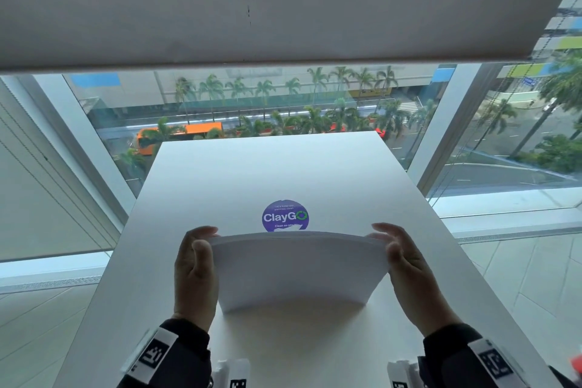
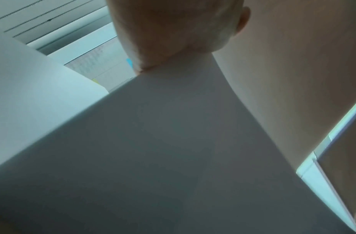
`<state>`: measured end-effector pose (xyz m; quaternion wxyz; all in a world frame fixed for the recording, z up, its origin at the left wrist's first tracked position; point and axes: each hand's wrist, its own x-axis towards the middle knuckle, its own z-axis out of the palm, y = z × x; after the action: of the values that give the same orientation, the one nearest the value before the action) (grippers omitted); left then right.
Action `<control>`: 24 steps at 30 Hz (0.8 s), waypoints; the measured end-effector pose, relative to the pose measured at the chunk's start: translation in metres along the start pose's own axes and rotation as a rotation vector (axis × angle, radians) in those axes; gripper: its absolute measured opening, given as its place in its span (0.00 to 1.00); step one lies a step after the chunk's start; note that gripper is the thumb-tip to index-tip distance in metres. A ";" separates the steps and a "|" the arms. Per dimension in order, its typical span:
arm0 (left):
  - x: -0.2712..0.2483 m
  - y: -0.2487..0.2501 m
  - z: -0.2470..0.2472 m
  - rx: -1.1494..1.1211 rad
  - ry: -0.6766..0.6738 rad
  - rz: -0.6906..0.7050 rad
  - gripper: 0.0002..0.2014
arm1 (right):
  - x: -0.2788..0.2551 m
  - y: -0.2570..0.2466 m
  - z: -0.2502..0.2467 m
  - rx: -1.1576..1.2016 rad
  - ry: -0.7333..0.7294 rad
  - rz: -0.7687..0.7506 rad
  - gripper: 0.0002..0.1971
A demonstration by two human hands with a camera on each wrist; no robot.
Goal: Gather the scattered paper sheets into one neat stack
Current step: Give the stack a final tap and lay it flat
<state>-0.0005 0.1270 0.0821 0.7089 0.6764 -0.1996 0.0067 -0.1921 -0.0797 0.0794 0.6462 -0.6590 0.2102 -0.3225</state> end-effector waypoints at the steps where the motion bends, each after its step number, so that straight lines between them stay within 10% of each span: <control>1: -0.002 -0.002 -0.002 0.015 -0.025 0.023 0.24 | -0.002 0.001 -0.002 -0.014 -0.001 0.006 0.15; 15: -0.007 -0.047 -0.016 -0.001 -0.219 -0.207 0.10 | -0.003 0.037 -0.004 -0.227 0.086 0.227 0.17; 24: -0.023 -0.082 -0.018 0.134 -0.289 -0.364 0.22 | -0.011 0.067 -0.006 -0.650 -0.020 0.400 0.13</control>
<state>0.0061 0.1438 -0.0028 0.6162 0.7406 -0.1727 -0.2050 -0.1942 -0.0813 0.0110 0.4556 -0.7787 0.4195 -0.1002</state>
